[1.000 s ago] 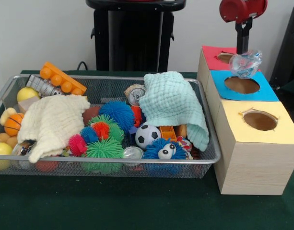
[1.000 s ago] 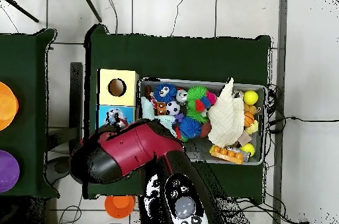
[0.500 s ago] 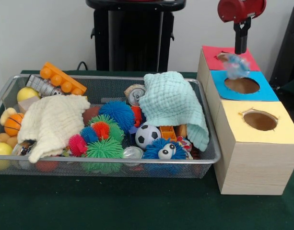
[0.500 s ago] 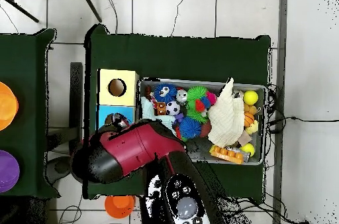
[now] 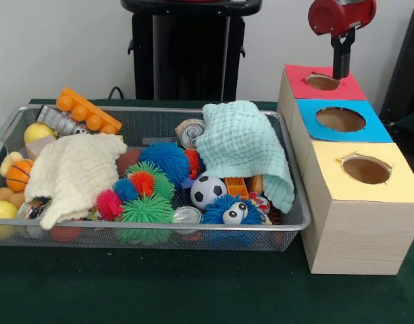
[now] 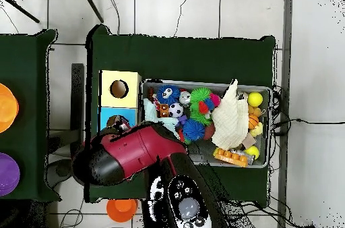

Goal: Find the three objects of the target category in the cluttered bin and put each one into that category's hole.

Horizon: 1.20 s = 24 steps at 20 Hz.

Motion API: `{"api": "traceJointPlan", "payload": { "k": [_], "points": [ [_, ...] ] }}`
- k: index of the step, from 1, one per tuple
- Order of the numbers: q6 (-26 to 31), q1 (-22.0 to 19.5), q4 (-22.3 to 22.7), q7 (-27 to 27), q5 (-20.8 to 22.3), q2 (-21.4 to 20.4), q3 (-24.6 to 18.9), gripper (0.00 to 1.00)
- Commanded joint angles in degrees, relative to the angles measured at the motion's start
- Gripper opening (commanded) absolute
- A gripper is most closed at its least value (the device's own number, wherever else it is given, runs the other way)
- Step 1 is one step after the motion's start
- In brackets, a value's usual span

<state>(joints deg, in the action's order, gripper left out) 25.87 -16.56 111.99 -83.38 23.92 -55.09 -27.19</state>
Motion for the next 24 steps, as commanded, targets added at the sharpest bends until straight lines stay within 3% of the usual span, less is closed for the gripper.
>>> {"api": "traceJointPlan", "payload": {
  "k": [1,10,19,24],
  "points": [
    [-3.4,0.6,-0.8,-10.2,-1.7,3.4,1.9,0.00],
    [-1.2,0.5,-1.1,-8.4,-1.0,3.0,3.2,0.00],
    [6.3,-4.1,-1.3,-0.7,1.7,-2.2,4.4,0.00],
    [6.2,-8.1,-2.0,3.4,4.3,0.2,3.5,0.00]
  ]
}}
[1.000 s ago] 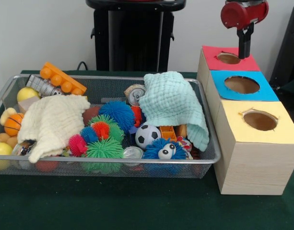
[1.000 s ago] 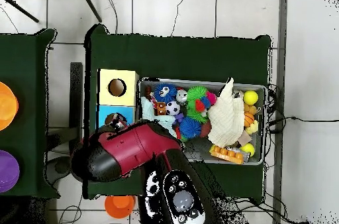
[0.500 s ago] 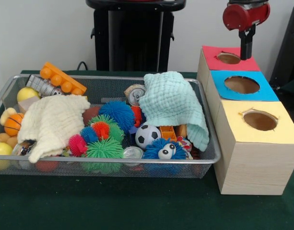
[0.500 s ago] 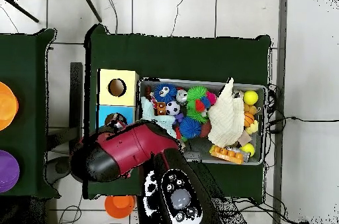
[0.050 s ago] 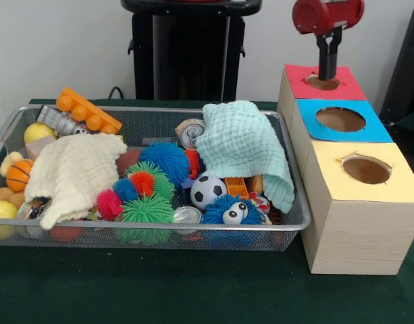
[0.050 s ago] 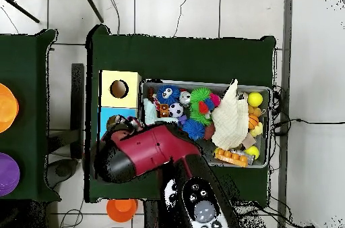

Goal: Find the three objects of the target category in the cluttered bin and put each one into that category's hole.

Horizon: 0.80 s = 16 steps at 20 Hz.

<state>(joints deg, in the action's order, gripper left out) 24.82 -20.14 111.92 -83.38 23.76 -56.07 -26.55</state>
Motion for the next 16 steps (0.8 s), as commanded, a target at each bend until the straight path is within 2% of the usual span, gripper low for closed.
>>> {"api": "traceJointPlan", "payload": {
  "k": [1,5,11,16],
  "points": [
    [7.1,-5.1,-2.3,3.8,5.2,1.8,2.8,0.00],
    [7.6,-5.4,-4.3,3.9,8.7,4.2,4.1,0.00],
    [9.7,-8.5,-6.6,6.1,9.1,7.3,1.6,0.00],
    [11.1,-8.9,-9.2,7.0,12.7,8.8,2.0,0.00]
  ]
}}
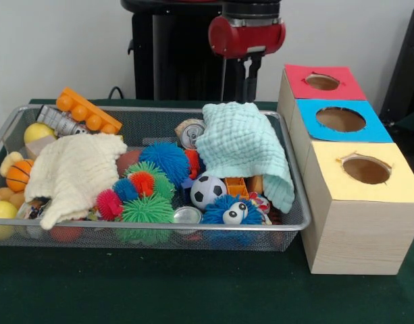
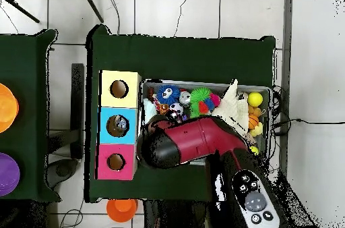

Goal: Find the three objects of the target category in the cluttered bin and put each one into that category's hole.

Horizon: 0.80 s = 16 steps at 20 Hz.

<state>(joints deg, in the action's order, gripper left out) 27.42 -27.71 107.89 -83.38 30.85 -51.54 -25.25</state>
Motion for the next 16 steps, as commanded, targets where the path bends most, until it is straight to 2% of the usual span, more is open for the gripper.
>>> {"api": "traceJointPlan", "payload": {
  "k": [1,6,11,16],
  "points": [
    [8.7,-1.4,-5.7,7.3,6.5,4.1,1.0,0.00],
    [11.1,-4.4,-6.0,11.3,7.7,1.4,-0.4,0.00],
    [12.6,-11.3,-4.5,18.0,6.0,-1.3,-5.1,0.00],
    [13.2,-17.6,-4.8,22.7,7.0,0.0,-9.5,0.00]
  ]
}}
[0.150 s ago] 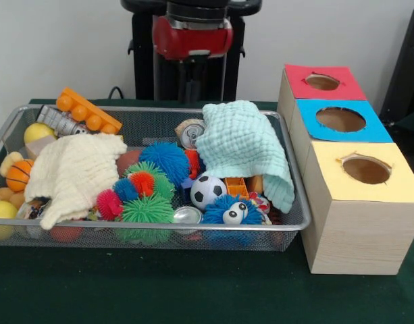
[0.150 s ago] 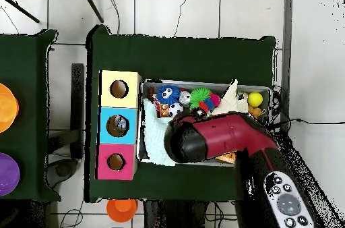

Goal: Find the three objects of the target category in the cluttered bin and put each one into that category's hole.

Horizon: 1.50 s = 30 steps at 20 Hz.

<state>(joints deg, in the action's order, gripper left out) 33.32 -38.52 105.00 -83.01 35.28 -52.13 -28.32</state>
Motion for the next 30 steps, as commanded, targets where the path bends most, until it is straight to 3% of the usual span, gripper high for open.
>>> {"api": "traceJointPlan", "payload": {
  "k": [1,7,15,30],
  "points": [
    [7.4,-7.9,-2.0,23.1,3.0,1.1,-7.2,0.00],
    [6.8,-13.0,-2.2,25.1,4.6,5.4,-11.3,0.00],
    [6.1,-13.7,-7.0,24.8,8.0,10.6,-12.1,0.00],
    [11.1,-14.2,-10.3,28.0,11.4,12.6,-12.8,0.00]
  ]
}}
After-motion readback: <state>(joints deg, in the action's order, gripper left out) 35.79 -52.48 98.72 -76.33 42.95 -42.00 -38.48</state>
